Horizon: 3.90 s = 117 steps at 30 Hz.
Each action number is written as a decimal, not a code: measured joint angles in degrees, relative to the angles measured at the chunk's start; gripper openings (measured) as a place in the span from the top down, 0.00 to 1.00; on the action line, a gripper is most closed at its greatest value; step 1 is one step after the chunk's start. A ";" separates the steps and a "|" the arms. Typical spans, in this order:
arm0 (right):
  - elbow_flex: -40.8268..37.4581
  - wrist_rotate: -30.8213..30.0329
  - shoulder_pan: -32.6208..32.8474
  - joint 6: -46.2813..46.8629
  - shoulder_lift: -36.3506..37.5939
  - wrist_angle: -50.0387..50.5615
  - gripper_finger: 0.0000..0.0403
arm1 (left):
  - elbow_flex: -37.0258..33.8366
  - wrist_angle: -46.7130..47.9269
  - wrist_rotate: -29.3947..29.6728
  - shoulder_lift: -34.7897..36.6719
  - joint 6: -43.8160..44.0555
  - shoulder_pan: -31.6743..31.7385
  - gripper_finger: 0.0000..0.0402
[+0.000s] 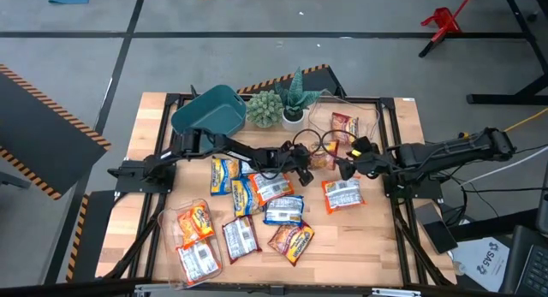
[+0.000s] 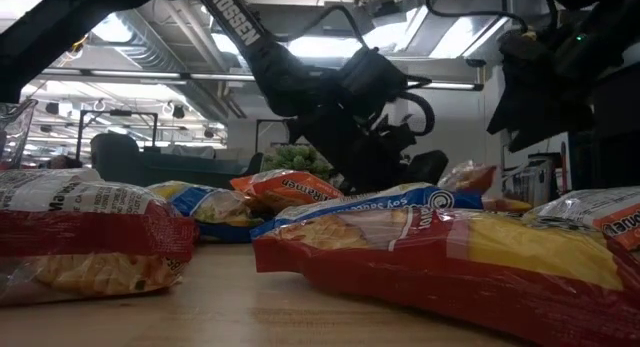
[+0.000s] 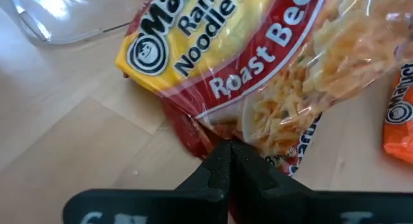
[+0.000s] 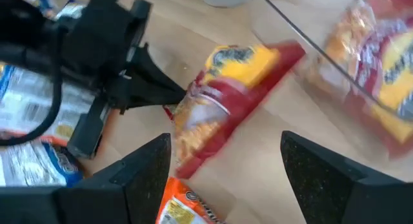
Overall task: Sort Maruchan noodles
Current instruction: Put the red noodle pack into the top transparent bin
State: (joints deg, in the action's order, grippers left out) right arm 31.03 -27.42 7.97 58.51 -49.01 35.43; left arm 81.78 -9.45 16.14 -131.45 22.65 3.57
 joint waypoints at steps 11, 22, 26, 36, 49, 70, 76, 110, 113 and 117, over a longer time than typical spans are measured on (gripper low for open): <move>-0.07 -1.74 0.00 12.08 -7.52 0.30 0.32 | 0.02 0.08 0.85 -0.33 1.21 -0.33 1.00; -0.07 -7.22 -0.11 19.06 -16.07 -7.53 0.32 | -0.06 0.44 0.92 -0.42 1.23 -0.35 1.00; -0.07 -8.63 -0.11 20.73 -17.05 -8.36 0.32 | -0.09 0.44 1.05 -0.42 1.23 -0.35 1.00; -7.03 -9.52 -0.11 28.31 -17.33 -16.45 0.32 | -0.13 0.41 1.13 -0.44 1.25 -0.35 1.00; -10.17 -11.69 -1.77 25.47 -18.52 -27.72 0.32 | -0.17 0.31 1.44 -0.44 1.32 -0.35 1.00; -9.93 1.73 -6.86 17.81 -28.64 -44.17 0.73 | -0.22 0.17 0.28 -0.42 2.43 -0.35 1.00; -10.00 3.31 -6.84 17.70 -28.69 -45.32 0.73 | -0.38 2.09 -3.59 1.67 2.70 -0.82 1.00; 19.82 -4.08 -27.68 -20.18 -9.43 7.17 0.73 | -0.20 20.08 5.53 22.59 3.91 -14.67 1.00; 20.08 6.18 -36.62 -30.12 -11.34 3.41 0.73 | -0.20 20.13 5.47 22.59 4.10 -14.88 1.00; 20.08 20.13 -47.59 -40.01 -15.48 -0.51 0.73 | -0.20 20.22 3.28 22.59 4.14 -15.03 1.00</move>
State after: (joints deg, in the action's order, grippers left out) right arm 51.11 -7.28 -39.63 18.49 -64.49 34.92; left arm 81.58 10.77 19.43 -108.86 26.79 -11.46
